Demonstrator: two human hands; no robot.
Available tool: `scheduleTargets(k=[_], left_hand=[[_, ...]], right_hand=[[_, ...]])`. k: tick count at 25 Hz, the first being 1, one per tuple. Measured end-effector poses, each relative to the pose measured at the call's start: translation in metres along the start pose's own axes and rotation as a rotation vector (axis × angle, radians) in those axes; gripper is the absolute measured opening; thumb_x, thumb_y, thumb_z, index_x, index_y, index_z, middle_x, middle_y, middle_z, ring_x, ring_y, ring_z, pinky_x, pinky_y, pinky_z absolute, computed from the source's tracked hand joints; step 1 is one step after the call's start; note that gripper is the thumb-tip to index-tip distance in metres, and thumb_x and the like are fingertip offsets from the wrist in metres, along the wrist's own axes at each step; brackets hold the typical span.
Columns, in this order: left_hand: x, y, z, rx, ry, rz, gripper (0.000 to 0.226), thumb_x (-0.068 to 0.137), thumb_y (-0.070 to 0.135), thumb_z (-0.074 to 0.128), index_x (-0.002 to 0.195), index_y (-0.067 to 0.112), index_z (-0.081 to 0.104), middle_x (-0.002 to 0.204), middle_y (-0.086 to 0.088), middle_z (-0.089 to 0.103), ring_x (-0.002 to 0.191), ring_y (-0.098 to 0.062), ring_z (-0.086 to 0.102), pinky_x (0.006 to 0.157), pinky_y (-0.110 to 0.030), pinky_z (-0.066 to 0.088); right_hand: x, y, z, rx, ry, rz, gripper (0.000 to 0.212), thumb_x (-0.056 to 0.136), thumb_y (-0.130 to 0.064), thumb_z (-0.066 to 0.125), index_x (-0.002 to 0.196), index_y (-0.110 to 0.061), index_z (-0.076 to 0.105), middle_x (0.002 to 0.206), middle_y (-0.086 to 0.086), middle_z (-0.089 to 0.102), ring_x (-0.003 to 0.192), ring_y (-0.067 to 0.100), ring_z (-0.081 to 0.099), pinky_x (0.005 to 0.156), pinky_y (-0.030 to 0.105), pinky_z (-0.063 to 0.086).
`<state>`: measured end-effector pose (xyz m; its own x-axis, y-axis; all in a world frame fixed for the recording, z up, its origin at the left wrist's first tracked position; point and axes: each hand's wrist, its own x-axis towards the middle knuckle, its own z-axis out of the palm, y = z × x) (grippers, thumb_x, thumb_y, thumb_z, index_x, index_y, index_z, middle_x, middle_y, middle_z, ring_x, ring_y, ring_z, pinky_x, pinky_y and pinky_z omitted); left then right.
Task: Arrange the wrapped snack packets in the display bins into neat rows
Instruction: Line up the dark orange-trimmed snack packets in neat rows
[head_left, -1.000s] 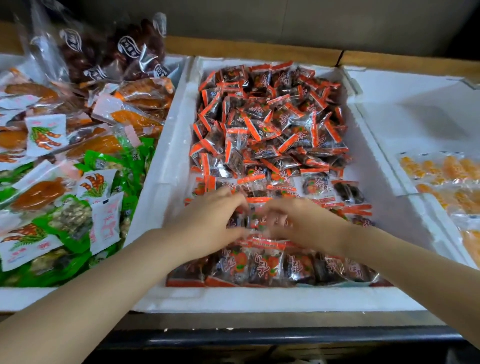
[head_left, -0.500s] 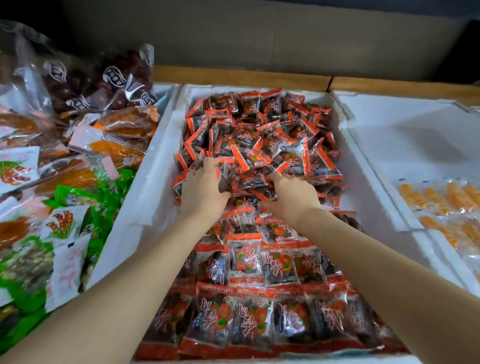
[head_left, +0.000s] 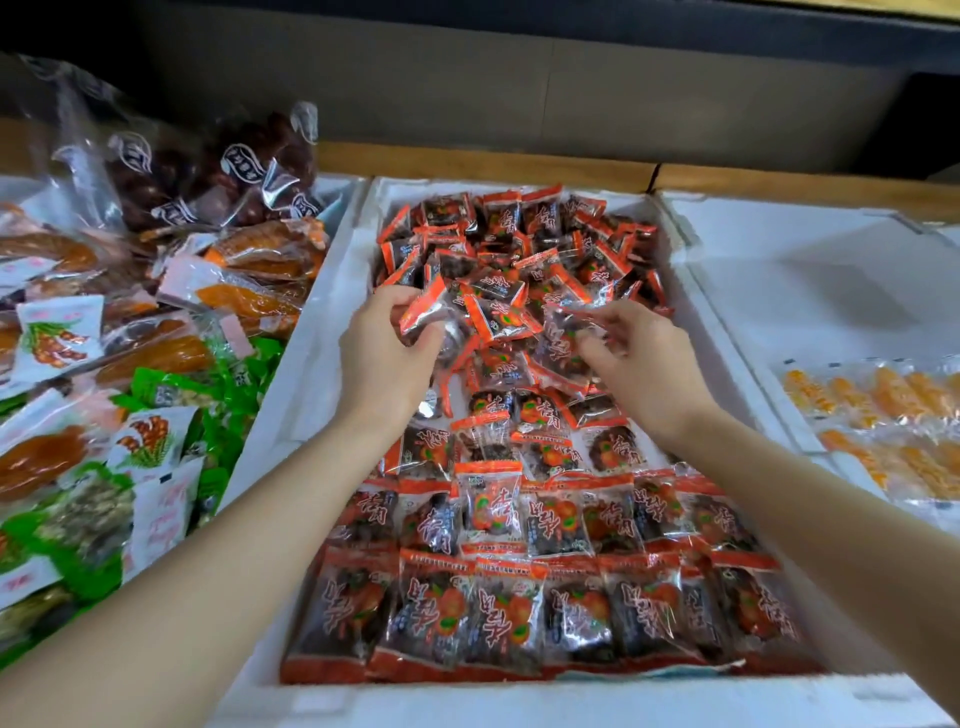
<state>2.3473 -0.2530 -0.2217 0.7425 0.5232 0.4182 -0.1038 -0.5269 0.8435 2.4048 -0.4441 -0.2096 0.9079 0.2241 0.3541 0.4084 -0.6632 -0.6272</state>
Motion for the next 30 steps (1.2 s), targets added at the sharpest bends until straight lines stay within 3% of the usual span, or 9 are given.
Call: scheduleTargets(k=[4,9,12,15,18,21,24,28,30], left_hand=[[-0.037,0.020,-0.019,-0.006,-0.231,-0.114,0.018,0.088,0.019,0.063,0.105,0.018,0.057,0.089,0.005,0.058,0.076,-0.008,0.054,0.067,-0.017,0.041],[-0.079,0.045,-0.022,-0.192,-0.426,-0.280,0.007,0.090,0.020,0.060,0.095,0.020,0.054,0.086,-0.002,0.054,0.071,-0.016,0.050,0.071,-0.034,0.046],[-0.092,0.049,-0.030,-0.340,-0.503,-0.398,0.014,0.087,0.020,0.064,0.099,0.025,0.059,0.102,-0.010,0.063,0.091,-0.027,0.061,0.095,-0.049,0.047],[-0.090,0.065,-0.024,-0.610,-0.647,-0.544,0.034,0.085,0.027,0.067,0.117,0.019,0.062,0.115,-0.006,0.067,0.107,-0.024,0.063,0.101,-0.046,0.045],[-0.094,0.054,-0.023,-0.819,-0.676,-0.575,0.050,0.103,0.039,0.029,0.138,0.008,0.045,0.140,-0.015,0.050,0.126,-0.032,0.049,0.082,-0.031,0.047],[-0.101,0.053,-0.030,-0.871,-0.751,-0.570,0.047,0.093,0.049,0.040,0.115,0.016,0.066,0.115,-0.006,0.067,0.107,-0.029,0.058,0.087,-0.037,0.048],[-0.107,0.052,-0.039,-0.728,-0.855,-0.412,0.014,0.073,0.036,0.065,0.079,0.028,0.076,0.072,0.009,0.066,0.070,-0.004,0.061,0.065,-0.020,0.048],[-0.096,0.038,-0.027,-0.443,-0.726,-0.444,0.027,0.068,0.029,0.079,0.094,0.027,0.072,0.086,-0.005,0.071,0.052,-0.002,0.056,0.055,-0.024,0.052],[-0.094,0.031,-0.018,-0.251,-0.820,-0.390,0.028,0.074,0.029,0.079,0.099,0.021,0.070,0.088,-0.012,0.069,0.057,-0.010,0.062,0.055,-0.026,0.055]], right_hand=[[-0.044,-0.014,-0.018,0.499,-0.260,0.326,0.020,0.096,-0.023,0.050,0.109,-0.010,0.059,0.094,0.011,0.067,0.066,0.015,0.069,0.079,0.038,0.057],[-0.082,-0.031,-0.031,0.512,-0.478,0.290,0.029,0.093,-0.029,0.052,0.117,-0.013,0.054,0.063,-0.021,0.060,0.065,0.015,0.067,0.078,0.024,0.055],[-0.090,-0.035,-0.039,0.513,-0.537,0.257,0.037,0.081,-0.039,0.058,0.110,-0.016,0.061,0.081,-0.005,0.064,0.063,0.013,0.065,0.079,0.027,0.055],[-0.095,-0.036,-0.049,0.616,-0.550,0.267,0.044,0.069,-0.040,0.061,0.104,-0.015,0.067,0.084,-0.002,0.065,0.065,0.008,0.061,0.070,0.022,0.054],[-0.101,-0.032,-0.052,0.734,-0.579,0.322,0.041,0.077,-0.033,0.059,0.107,-0.007,0.066,0.089,0.009,0.063,0.076,0.017,0.057,0.062,0.016,0.052],[-0.105,-0.028,-0.050,0.780,-0.599,0.324,0.038,0.084,-0.029,0.056,0.113,-0.005,0.062,0.098,0.015,0.063,0.080,0.019,0.057,0.061,0.016,0.052],[-0.108,-0.025,-0.052,0.728,-0.628,0.278,0.043,0.080,-0.031,0.058,0.116,-0.008,0.060,0.096,0.010,0.068,0.075,0.012,0.064,0.060,0.016,0.052],[-0.102,0.001,-0.064,0.305,-0.521,0.210,0.023,0.075,-0.031,0.063,0.092,-0.017,0.063,0.072,0.007,0.069,0.059,0.017,0.064,0.056,0.023,0.054],[-0.097,0.024,-0.063,0.126,-0.521,0.195,0.012,0.082,-0.025,0.063,0.091,-0.016,0.061,0.065,0.000,0.064,0.054,0.011,0.061,0.055,0.024,0.055]])
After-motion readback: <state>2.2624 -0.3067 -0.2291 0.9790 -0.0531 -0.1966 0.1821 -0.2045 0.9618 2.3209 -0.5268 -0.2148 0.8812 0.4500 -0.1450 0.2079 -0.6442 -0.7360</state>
